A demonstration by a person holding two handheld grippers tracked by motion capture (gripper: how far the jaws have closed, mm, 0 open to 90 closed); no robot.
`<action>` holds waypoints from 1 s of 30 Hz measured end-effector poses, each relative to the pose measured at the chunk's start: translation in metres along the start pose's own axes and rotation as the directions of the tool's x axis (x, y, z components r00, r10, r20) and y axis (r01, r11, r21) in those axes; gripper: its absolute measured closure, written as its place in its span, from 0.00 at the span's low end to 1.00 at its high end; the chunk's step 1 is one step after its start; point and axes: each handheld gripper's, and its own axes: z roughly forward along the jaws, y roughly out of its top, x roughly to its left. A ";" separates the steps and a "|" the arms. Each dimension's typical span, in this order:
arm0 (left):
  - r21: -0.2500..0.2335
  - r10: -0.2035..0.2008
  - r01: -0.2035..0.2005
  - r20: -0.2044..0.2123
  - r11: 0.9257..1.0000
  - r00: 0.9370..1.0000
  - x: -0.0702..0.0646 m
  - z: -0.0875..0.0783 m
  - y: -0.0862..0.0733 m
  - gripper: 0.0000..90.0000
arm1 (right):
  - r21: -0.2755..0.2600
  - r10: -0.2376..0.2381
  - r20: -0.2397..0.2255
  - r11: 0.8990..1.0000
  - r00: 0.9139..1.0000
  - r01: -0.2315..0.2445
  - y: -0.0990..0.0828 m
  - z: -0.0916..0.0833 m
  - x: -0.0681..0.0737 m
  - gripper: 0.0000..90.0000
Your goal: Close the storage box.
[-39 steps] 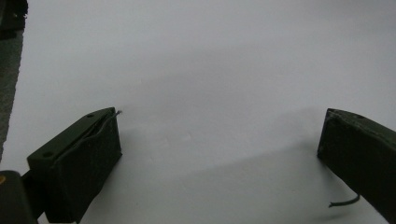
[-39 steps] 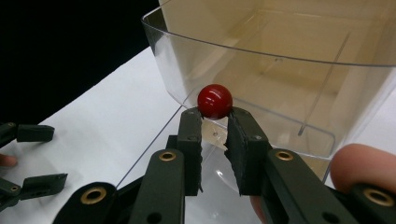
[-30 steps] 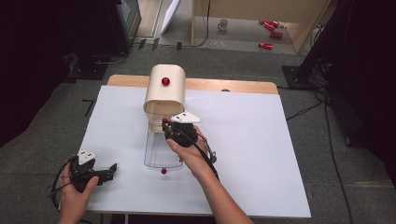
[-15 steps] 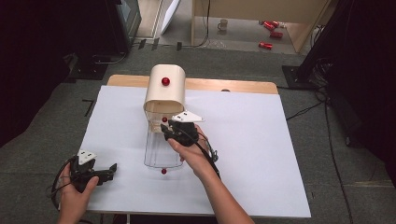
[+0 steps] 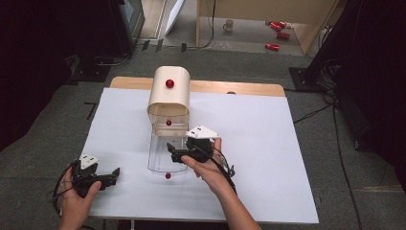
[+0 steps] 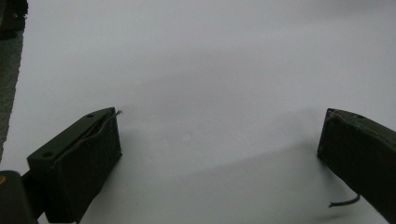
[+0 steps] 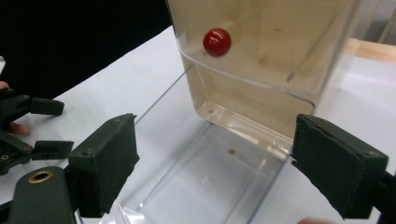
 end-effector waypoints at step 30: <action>0.004 0.004 -0.004 0.000 1.000 1.000 0.000 0.000 0.000 0.00 | 0.081 -0.002 0.057 0.997 0.998 -0.003 -0.075 -0.022 0.029 0.00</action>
